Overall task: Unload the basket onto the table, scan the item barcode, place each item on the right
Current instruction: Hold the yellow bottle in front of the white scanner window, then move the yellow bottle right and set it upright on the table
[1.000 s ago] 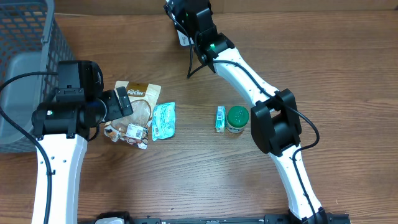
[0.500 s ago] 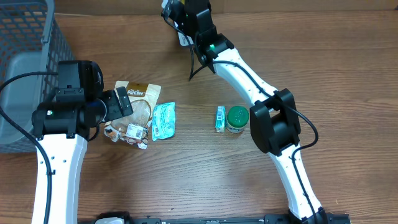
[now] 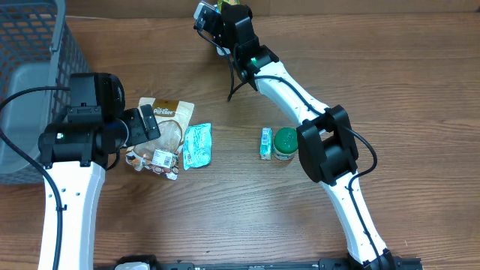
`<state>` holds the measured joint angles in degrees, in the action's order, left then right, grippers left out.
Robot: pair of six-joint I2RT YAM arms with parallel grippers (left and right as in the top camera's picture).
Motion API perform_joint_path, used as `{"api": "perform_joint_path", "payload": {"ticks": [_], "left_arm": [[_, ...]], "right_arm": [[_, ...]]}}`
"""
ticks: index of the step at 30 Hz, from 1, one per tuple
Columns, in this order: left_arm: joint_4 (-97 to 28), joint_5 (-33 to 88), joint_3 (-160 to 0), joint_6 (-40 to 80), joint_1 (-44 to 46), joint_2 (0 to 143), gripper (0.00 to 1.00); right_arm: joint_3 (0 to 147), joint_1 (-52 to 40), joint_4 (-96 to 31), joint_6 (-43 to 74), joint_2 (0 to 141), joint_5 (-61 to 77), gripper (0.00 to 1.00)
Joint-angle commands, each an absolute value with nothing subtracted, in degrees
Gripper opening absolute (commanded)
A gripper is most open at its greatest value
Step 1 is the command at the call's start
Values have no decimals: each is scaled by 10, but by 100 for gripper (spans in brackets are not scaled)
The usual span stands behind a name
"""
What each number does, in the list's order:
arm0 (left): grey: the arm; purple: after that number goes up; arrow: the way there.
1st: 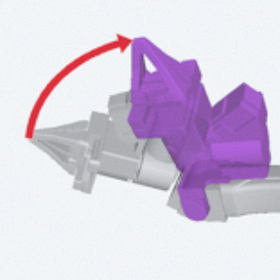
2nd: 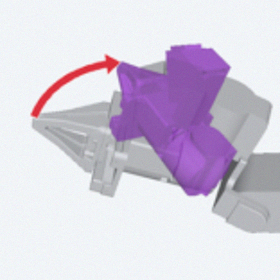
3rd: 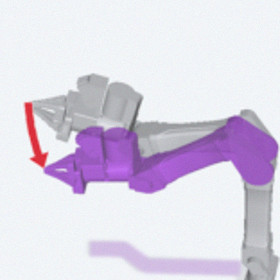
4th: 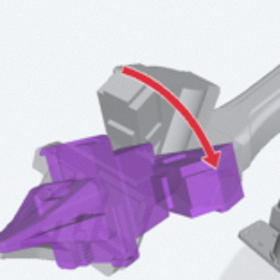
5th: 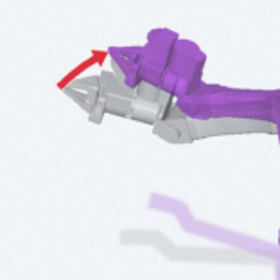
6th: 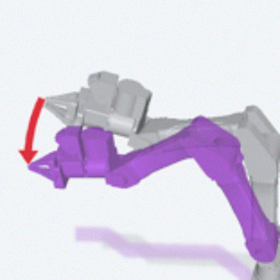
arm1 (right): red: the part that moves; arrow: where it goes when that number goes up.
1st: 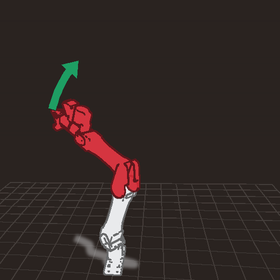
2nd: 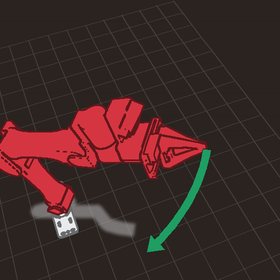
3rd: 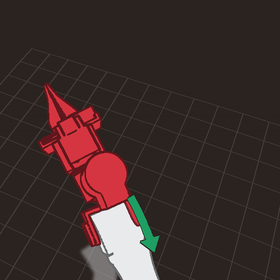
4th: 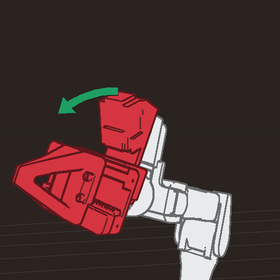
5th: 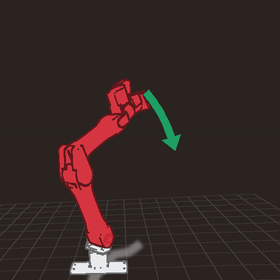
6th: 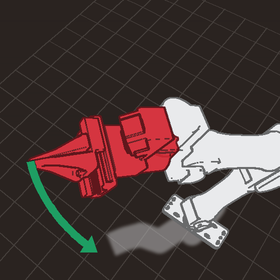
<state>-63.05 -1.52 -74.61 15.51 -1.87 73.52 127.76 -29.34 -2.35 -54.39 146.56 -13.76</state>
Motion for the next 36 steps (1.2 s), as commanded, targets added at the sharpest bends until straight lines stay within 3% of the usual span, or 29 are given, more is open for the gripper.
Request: {"api": "perform_joint_path", "payload": {"ticks": [1,6,9,14,23,29,36], "left_arm": [[-630,-19,-752,150,-15,737,100],[-630,-19,-752,150,-15,737,100],[-630,-19,-752,150,-15,737,99],[-630,-19,-752,150,-15,737,100],[-630,-19,-752,150,-15,737,100],[-630,-19,-752,150,-15,737,100],[-630,-19,-752,150,-15,737,99]], "right_arm": [[1286,-292,-27,-540,1460,-138,33],[1286,-293,-48,-518,1460,-130,33],[1286,-293,-52,-519,1460,-135,41],[1287,-293,-29,-476,1447,-181,38],[1287,-291,-55,-349,1340,-214,41],[1287,-273,-190,-244,1266,-214,36],[1287,-234,-475,-80,1233,-214,33]]}}
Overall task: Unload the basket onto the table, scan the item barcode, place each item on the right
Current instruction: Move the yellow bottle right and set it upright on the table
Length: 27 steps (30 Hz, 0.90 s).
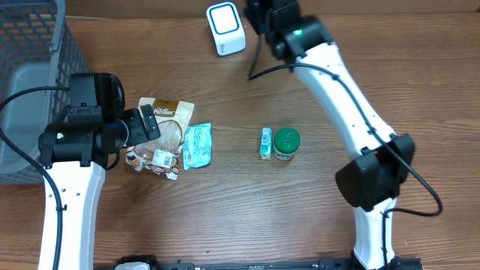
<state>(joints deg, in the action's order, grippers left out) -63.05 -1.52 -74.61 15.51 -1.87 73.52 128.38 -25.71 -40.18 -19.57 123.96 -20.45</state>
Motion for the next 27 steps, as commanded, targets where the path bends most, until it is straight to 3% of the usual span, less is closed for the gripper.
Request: {"api": "perform_joint_path", "payload": {"ticks": [1,5,11,27], "left_arm": [[-630,-19,-752,150,-15,737,100],[-630,-19,-752,150,-15,738,100],[-630,-19,-752,150,-15,738,100],[-630,-19,-752,150,-15,738,100]], "right_arm": [[1287,-227,-510,-56,1233,-214,33],[1286,-178,-633,32,1234,-203,33],[1286,-66,-721,61,1234,-99,34],[1286,123,-810,93,1234,-71,35]]}}
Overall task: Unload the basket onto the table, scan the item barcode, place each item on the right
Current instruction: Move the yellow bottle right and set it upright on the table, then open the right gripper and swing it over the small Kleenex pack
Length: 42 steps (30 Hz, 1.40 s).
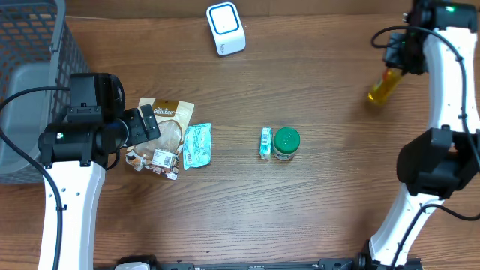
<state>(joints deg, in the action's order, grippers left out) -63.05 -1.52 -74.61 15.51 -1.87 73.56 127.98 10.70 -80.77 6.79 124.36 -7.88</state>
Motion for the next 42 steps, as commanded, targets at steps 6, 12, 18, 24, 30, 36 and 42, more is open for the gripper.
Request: {"api": "perform_joint_path", "payload": {"ticks": [6,12,18,24,30,36,42], "left_arm": [[-630,-19,-752,150,-15,738,100],[-630,-19,-752,150,-15,738,100],[-630,-19,-752,150,-15,738,100],[-630,-19,-752,150,-15,738,100],[-630,-19,-752,150,-15,738,99],[-630,-19,-752,150,-15,738,100],[-630,-19,-752,150,-15,738,100]], "right_arm": [[1269,136,-812,120,1234,-68,35],[1201,136,-763,120,1234,-76,39],[1141,135,-716,120,1234,-98,46],[1136,135,-707,120,1234,-98,63],[1150,136,-703,120,1232,-98,95],[1250,135,-761,120,1213,-75,94],[1305,126,-842,120,1190,94,100]]}}
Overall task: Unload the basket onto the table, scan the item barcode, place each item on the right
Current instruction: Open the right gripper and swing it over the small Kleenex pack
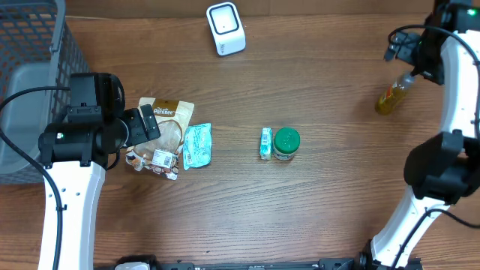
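Observation:
The white barcode scanner (226,28) with a blue-ringed face stands at the back middle of the table. A yellow bottle (393,97) hangs tilted at the far right, its top end meeting my right gripper (412,71), which looks shut on it. My left gripper (150,124) rests over the brown snack pouch (166,120) at the left; whether its fingers are open or shut does not show.
A teal sachet (198,145) and small wrapped sweets (157,160) lie beside the pouch. A green-lidded jar (286,143) and a small teal box (265,142) sit mid-table. A grey mesh basket (26,82) fills the left edge.
The right gripper with the yellow bottle has shifted slightly right and toward the front, and the bottle now sits lower and looks darker. The left arm is unchanged.
The right gripper first held a yellow item right at the scanner. Then it stood just right of the scanner, which showed in full. Later it was at the far right edge with the yellow bottle hanging from it, and it stays there now. The left arm never moved.

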`<state>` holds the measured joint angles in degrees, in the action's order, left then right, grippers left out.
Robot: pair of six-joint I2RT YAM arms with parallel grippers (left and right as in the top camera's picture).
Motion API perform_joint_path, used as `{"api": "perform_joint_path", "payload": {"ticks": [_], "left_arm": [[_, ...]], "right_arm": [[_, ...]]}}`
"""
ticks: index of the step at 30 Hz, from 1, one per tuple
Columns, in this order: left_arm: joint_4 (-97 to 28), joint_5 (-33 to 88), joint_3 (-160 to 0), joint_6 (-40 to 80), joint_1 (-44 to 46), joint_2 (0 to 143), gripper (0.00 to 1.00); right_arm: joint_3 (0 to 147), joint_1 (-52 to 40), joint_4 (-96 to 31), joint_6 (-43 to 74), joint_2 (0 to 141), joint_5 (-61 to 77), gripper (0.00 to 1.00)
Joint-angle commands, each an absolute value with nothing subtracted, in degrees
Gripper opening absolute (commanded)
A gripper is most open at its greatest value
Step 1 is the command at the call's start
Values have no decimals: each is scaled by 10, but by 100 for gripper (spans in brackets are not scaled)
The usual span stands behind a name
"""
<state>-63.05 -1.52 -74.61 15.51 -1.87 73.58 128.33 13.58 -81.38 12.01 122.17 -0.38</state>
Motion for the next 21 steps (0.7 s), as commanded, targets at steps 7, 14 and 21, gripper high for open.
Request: {"api": "perform_joint_path", "payload": {"ticks": [7,14,21], "left_arm": [[-630,-19,-752,150,-15,738,99],[-630,-19,-752,150,-15,738,100],[-630,-19,-752,150,-15,738,100]], "right_arm": [[1305,60,-857,120,1189,91,100],[1275,-64,-866,121,1190,91,100],[1214,-165,-826,148,1190,89,100]]}}
